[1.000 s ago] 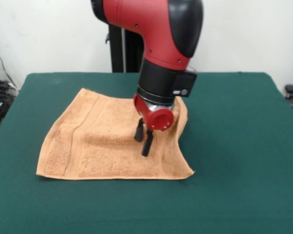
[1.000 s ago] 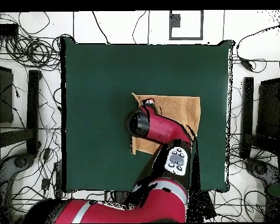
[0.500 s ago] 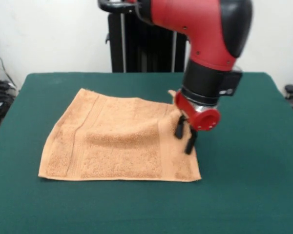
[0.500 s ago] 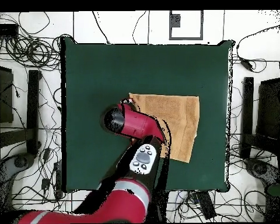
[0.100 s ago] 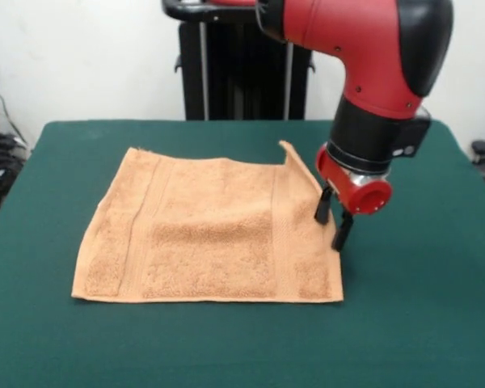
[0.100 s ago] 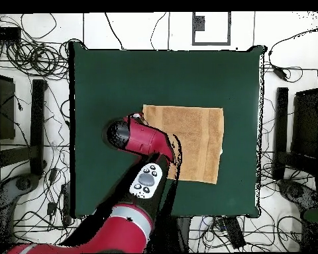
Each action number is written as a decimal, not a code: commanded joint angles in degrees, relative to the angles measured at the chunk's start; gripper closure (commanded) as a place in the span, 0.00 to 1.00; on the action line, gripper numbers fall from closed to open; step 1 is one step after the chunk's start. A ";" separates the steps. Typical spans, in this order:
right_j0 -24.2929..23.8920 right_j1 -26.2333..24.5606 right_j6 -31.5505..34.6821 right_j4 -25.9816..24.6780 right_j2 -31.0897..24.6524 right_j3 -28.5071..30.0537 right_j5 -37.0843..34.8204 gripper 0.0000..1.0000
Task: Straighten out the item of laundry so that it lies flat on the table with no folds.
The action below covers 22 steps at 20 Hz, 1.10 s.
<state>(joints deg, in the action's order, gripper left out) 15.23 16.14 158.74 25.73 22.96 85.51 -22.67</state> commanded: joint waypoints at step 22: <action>-0.81 6.59 8.97 1.96 -0.89 16.92 -4.75 0.00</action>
<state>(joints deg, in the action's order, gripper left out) 14.73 22.31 158.74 27.08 26.04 93.39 -23.03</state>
